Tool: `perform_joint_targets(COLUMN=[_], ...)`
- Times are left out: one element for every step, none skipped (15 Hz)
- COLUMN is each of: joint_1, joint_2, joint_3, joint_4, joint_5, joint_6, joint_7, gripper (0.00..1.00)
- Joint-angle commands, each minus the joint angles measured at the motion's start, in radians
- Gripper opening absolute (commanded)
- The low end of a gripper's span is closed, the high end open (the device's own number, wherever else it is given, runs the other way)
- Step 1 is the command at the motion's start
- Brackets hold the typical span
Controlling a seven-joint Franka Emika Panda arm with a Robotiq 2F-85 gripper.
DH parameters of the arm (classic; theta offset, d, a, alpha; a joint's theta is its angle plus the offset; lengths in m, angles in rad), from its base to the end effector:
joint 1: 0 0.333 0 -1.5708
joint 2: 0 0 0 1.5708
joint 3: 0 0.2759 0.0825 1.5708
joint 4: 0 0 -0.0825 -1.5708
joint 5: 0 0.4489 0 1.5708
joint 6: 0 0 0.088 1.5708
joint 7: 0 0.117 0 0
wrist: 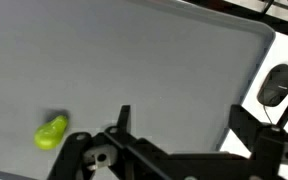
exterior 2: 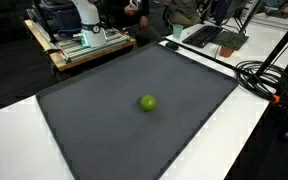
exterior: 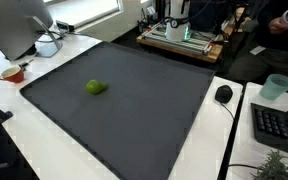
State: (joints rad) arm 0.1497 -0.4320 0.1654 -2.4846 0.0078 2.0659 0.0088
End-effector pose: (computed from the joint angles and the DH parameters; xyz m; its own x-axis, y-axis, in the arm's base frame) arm 0.4627 0.1460 0.3647 0.9587 0.2842 0.0089 0.2832 -0.9571 0.0620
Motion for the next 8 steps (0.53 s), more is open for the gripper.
perform_joint_targets(joint_1=[0.005, 0.005, 0.005, 0.005, 0.005, 0.005, -0.009, -0.019], joint_2=[0.001, 0.001, 0.001, 0.001, 0.001, 0.001, 0.007, 0.019], joint_3=[-0.005, -0.005, -0.005, -0.005, -0.005, -0.005, 0.000, -0.002], joint_4=[0.002, 0.002, 0.002, 0.002, 0.002, 0.002, -0.016, -0.030], joint_5=[-0.002, -0.002, -0.002, -0.002, -0.002, -0.002, -0.002, 0.017], joint_6=[-0.002, -0.002, -0.002, -0.002, -0.002, -0.002, 0.062, 0.113], joint_7=[0.002, 0.002, 0.002, 0.002, 0.002, 0.002, 0.052, 0.096], gripper=[1.00, 1.00, 1.00, 1.00, 1.00, 1.00, 1.00, 1.00])
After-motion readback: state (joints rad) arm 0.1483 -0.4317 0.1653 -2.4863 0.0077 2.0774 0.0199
